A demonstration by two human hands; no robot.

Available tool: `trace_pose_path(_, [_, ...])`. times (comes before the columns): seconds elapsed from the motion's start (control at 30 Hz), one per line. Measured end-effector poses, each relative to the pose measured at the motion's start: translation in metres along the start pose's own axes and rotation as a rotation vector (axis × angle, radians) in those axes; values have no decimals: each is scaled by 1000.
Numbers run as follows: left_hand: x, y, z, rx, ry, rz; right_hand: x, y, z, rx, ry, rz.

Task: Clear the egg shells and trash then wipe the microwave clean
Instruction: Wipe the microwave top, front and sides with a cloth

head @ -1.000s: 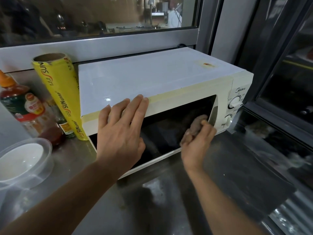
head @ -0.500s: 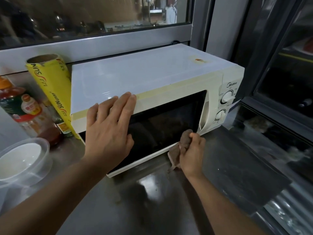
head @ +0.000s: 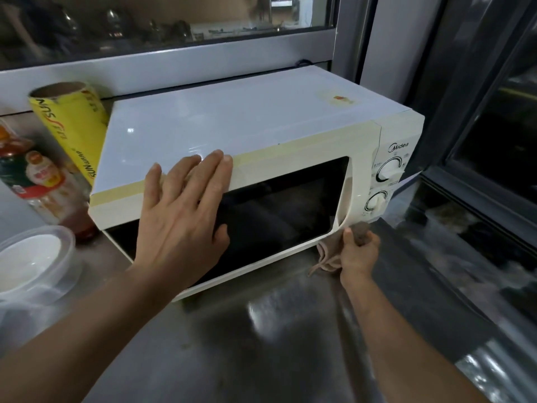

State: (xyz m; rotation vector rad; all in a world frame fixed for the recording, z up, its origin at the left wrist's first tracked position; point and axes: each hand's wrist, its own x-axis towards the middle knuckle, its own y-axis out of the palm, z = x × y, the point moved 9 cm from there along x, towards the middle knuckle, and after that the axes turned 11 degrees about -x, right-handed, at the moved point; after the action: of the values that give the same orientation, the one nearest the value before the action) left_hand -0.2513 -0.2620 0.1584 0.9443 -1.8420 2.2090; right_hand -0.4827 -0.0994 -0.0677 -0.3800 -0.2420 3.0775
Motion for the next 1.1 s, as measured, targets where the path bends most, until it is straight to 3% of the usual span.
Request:
trace_pose_path(0.1, [2, 3, -3, 13, -13, 4, 1, 3, -4, 125, 32, 32])
trace_pose_path(0.37, [2, -1, -4, 31, -19, -57, -11, 17, -9, 108, 90, 204])
trace_pose_path(0.7, [4, 1, -3, 8, -60, -52, -7, 17, -1, -57, -39, 101])
trace_pose_path(1.0, [4, 5, 1, -41, -54, -32, -21, 35, -11, 64, 110, 91])
trace_pose_path(1.1, [3, 3, 1, -49, -29, -45, -34, 43, -9, 84, 72, 65])
